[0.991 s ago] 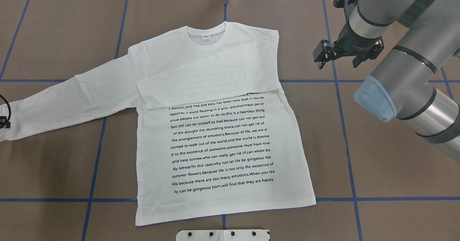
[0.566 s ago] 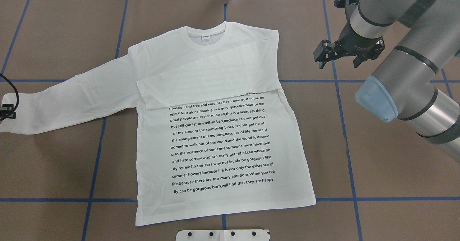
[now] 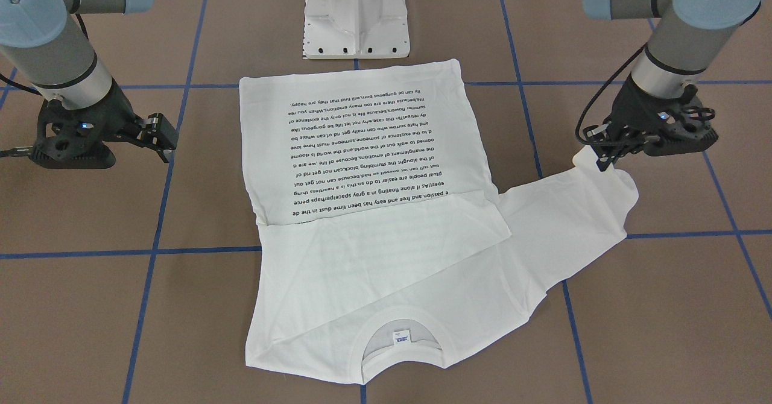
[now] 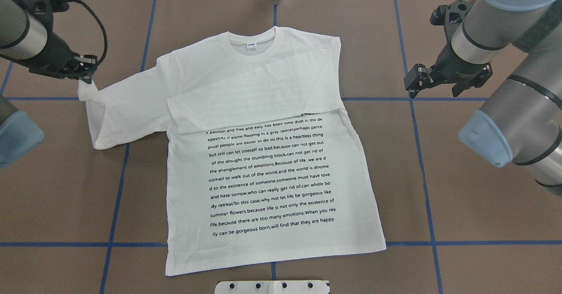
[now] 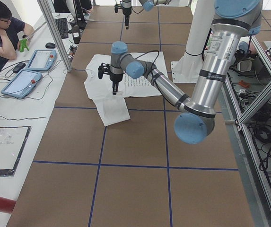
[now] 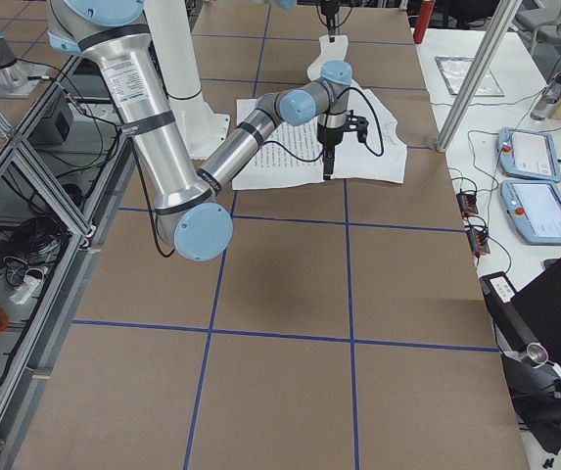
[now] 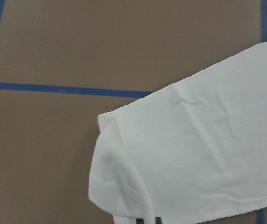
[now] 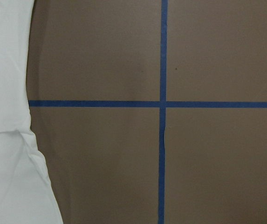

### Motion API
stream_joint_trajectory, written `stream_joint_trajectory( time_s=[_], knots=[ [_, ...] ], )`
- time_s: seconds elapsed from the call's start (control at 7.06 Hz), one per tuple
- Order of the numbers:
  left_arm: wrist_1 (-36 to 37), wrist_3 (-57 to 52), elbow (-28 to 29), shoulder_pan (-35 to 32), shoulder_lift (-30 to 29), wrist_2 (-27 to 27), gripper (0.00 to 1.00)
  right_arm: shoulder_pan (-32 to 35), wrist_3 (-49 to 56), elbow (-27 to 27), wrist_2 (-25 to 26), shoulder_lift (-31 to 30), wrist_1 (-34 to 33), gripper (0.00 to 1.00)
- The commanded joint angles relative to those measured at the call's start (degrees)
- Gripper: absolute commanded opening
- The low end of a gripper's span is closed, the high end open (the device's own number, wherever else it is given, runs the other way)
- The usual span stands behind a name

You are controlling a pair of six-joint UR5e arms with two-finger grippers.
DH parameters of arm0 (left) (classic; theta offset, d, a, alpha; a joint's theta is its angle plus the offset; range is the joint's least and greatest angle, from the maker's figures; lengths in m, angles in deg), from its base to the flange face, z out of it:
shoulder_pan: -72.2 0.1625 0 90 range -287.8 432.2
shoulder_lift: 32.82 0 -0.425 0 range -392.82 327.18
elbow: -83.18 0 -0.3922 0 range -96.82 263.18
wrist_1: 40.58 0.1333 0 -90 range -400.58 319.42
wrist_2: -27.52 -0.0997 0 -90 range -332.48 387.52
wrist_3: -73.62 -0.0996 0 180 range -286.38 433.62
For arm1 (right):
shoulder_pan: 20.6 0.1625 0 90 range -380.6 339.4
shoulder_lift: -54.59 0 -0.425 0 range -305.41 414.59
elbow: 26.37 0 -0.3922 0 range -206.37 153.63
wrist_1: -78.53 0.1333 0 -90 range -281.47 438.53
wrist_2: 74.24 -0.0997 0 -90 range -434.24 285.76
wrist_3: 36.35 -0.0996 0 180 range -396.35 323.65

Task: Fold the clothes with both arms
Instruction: 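Lift the held cuff with the left gripper toward the collar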

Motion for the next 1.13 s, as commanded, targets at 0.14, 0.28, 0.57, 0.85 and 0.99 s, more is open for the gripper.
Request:
stream_joint_trajectory(
  time_s=[0.14, 0.28, 0.57, 0.85, 0.99],
  knots=[
    [1.76, 12.60, 12.62, 0.79, -22.75, 7.08, 0.00, 0.06, 0.71, 3.16, 0.35, -5.65, 0.43, 1.00],
    [0.79, 14.64, 17.55, 0.88, -29.53, 8.76, 0.00, 0.15, 0.71, 3.43, 0.43, -6.45, 0.53, 1.00],
    [-1.85, 18.94, 23.20, 1.67, -38.44, 11.84, 0.00, 0.41, 0.63, 3.35, 0.52, -7.25, 0.53, 1.00],
    [-1.86, 19.23, 22.88, 2.81, -38.83, 13.87, 0.00, 0.33, 0.63, 2.82, 0.61, -7.17, 0.53, 1.00],
    [-1.86, 19.14, 22.79, 3.69, -38.48, 13.79, 0.00, 0.24, 0.54, 2.47, 0.61, -7.16, 0.53, 1.00]
  ],
)
